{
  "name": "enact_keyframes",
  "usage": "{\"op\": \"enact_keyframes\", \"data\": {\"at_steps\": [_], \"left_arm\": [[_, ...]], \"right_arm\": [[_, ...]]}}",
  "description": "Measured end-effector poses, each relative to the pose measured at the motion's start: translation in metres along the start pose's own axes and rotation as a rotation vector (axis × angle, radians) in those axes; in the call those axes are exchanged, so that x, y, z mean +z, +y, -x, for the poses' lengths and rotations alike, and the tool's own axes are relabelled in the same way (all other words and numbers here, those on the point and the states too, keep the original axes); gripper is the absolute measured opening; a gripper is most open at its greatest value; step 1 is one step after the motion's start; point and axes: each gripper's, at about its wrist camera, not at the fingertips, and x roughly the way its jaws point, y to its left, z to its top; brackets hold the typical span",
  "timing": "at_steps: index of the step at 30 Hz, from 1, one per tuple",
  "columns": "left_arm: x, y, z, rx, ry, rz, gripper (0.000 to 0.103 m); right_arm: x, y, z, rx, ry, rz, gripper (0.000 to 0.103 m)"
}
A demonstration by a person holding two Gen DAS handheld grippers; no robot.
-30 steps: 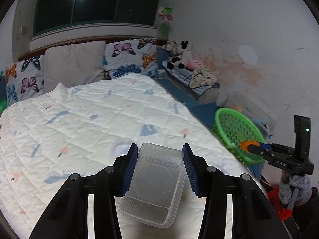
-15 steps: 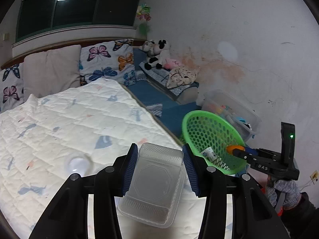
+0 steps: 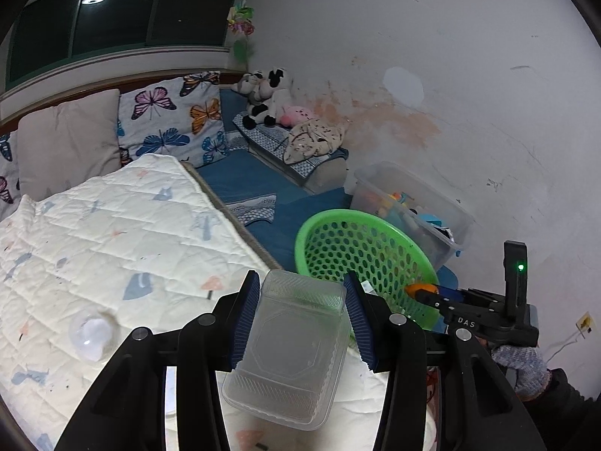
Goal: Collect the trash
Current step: 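Carry the orange peel and clear box over the green basket and open both grippers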
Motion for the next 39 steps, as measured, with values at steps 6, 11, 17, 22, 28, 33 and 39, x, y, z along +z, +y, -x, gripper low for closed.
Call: {"op": "enact_keyframes", "data": {"at_steps": [6,11,17,22,28,33,39], "left_arm": [[0.003,-0.012,-0.011,-0.012,0.012,-0.015,0.045],[0.006,-0.020,-0.016,-0.019,0.020,-0.023,0.045],[0.008,-0.027,-0.019,-0.023,0.022,-0.030,0.045],[0.009,-0.031,-0.020,-0.029,0.022,-0.035,0.045],[0.012,-0.038,-0.024,-0.037,0.025,-0.041,0.045],[0.015,-0.043,-0.029,-0.045,0.030,-0.045,0.045],[0.016,-0.050,-0.039,-0.052,0.043,-0.050,0.045]], "right_arm": [[0.000,-0.014,-0.002,-0.001,0.003,-0.023,0.037],[-0.001,-0.019,-0.001,0.004,0.001,-0.029,0.037],[-0.001,-0.020,-0.001,0.004,-0.001,-0.036,0.038],[0.000,-0.021,-0.001,0.010,0.001,-0.041,0.043],[0.003,-0.019,0.006,0.012,-0.017,-0.037,0.051],[0.004,-0.019,0.014,0.015,-0.033,-0.031,0.055],[0.002,-0.022,0.024,0.018,-0.049,-0.029,0.058]]}}
